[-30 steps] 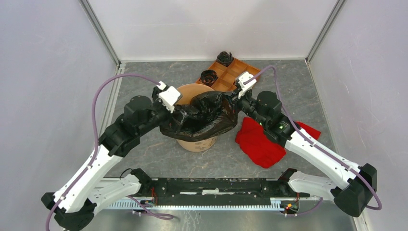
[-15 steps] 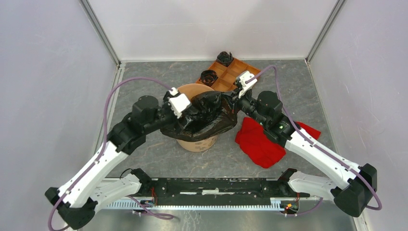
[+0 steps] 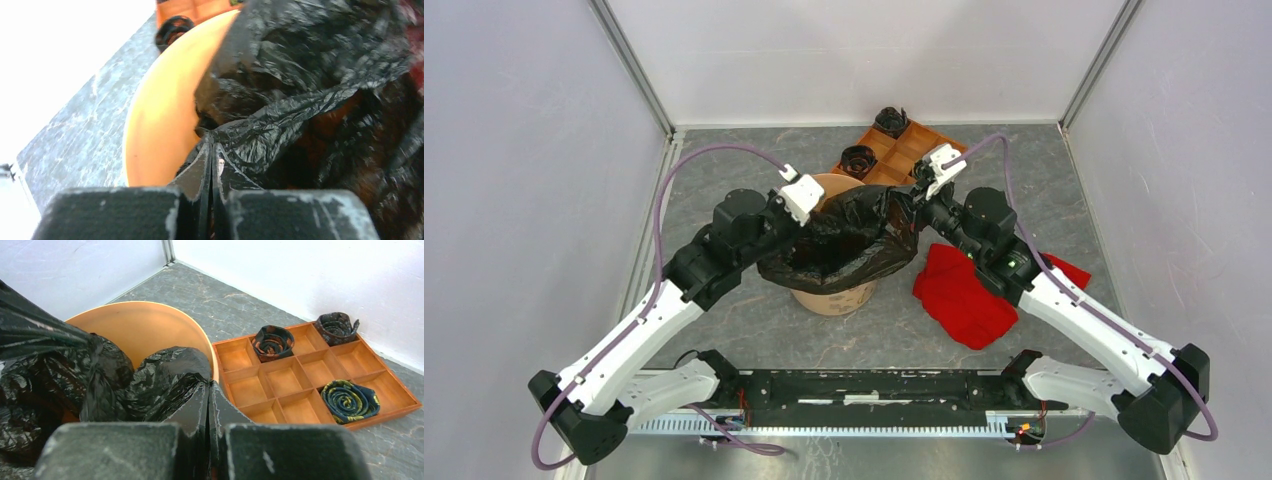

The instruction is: Put the trash bags into the trash bin

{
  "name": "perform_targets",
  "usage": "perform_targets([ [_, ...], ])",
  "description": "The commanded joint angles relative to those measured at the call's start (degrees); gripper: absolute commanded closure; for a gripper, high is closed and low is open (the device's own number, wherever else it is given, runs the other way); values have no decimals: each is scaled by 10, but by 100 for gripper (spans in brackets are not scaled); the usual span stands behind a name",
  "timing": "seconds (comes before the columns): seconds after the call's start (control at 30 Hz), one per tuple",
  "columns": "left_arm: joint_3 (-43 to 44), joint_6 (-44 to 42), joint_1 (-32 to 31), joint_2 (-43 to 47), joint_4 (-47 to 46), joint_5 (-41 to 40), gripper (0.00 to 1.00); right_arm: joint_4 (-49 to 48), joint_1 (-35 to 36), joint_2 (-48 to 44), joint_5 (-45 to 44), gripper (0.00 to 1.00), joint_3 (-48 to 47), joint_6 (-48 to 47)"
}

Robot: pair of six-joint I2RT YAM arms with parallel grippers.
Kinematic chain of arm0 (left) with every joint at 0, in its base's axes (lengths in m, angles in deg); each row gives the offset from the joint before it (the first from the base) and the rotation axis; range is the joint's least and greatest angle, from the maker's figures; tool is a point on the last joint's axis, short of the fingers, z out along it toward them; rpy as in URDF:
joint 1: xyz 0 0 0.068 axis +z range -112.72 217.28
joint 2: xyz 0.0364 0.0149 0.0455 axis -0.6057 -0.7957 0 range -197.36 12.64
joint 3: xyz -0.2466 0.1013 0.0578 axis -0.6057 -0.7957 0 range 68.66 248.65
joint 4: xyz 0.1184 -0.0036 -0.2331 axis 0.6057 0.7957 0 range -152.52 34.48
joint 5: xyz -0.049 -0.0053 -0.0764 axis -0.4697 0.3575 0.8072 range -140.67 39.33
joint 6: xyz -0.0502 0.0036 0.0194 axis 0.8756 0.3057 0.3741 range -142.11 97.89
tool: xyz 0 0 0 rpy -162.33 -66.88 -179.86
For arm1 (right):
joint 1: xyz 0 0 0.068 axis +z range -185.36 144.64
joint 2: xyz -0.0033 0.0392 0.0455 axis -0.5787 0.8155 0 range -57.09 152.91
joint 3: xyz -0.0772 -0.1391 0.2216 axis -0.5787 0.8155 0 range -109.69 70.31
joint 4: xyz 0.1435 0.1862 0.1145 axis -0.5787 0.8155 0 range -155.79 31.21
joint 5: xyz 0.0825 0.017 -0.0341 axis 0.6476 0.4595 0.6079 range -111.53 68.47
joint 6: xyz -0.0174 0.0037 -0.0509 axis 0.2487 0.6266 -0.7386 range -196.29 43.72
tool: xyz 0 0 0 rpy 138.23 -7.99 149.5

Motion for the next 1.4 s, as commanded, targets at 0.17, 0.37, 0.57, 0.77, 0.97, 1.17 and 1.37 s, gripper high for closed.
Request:
perform_targets([
  [0.17, 103, 233, 27, -51, -34, -243, 98, -33, -34, 19, -19, 100, 8, 9],
  [0.37, 154, 294, 120, -121, -37, -228, 98, -52, -62, 67, 41, 100, -10, 21],
  [0.57, 191, 304, 169, -184, -42, -197, 98, -68, -82, 102, 75, 100, -16, 29],
  [0.77, 189, 327, 228, -226, -63, -158, 98, -57, -100, 152, 106, 99, -52, 37],
  [0.97, 182, 340, 262, -270, -83, -118, 98, -52, -114, 199, 133, 94, -79, 45],
  [1.17, 169, 348, 275, -290, -75, -66, 98, -31, -122, 239, 166, 91, -88, 46],
  [1.37, 85, 334, 275, -207, -48, -85, 98, -4, -122, 209, 210, 78, -39, 50],
])
